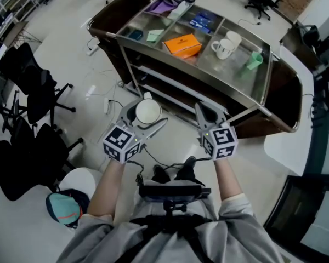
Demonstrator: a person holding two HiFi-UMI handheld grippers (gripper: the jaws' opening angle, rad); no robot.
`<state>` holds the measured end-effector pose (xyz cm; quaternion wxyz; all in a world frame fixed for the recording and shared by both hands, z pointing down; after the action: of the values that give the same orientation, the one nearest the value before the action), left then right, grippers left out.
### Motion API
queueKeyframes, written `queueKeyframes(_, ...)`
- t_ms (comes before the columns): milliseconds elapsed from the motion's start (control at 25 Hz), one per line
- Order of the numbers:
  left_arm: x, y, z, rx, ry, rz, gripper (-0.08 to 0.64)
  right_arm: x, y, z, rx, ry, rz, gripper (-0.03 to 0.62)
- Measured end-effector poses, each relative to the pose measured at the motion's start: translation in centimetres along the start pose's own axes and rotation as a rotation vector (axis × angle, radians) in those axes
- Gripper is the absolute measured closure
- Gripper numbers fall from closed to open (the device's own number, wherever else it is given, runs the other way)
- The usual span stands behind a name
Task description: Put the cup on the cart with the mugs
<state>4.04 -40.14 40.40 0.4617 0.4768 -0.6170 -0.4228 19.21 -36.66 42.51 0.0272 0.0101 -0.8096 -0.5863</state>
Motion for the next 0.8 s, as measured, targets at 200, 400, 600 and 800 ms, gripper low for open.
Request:
queueKeyframes(200, -1.9, -1.0, -6.2, 0.021, 0.113, -0.015, 0.153, -6.0, 0.7, 1.8, 0.01, 0.099, -0.042, 0.584)
queueKeyframes(400, -4.2, -2.0, -11.9, 0.052, 0.212, -0.042, 0.153, -10.5, 1.2, 3.5, 0.011, 0.174, -0.08, 0.584)
queueKeyframes(600, -6.2, -3.6, -16.9, 0.061, 0.289, -0.079, 0.153, -14.6, 1.7, 5.2, 0.005, 0.228, -0.109, 0.584)
queueKeyframes(800, -8.1, -4.6, -20.6, 0.068, 0.357, -0.09, 0.153, -17.8, 1.7, 7.0, 0.005, 0.276, -0.128, 0.584)
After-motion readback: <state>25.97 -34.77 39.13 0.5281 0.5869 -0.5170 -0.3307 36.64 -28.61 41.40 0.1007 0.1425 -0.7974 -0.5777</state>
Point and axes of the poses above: the fingertips, and each gripper's own axes: z backward along the fingers, x to its left, y out of its underside, the point moved 2 cm from there along z, backward along the fingers, and after that the axes turned 14 degrees about y, right-handed, at the moved point
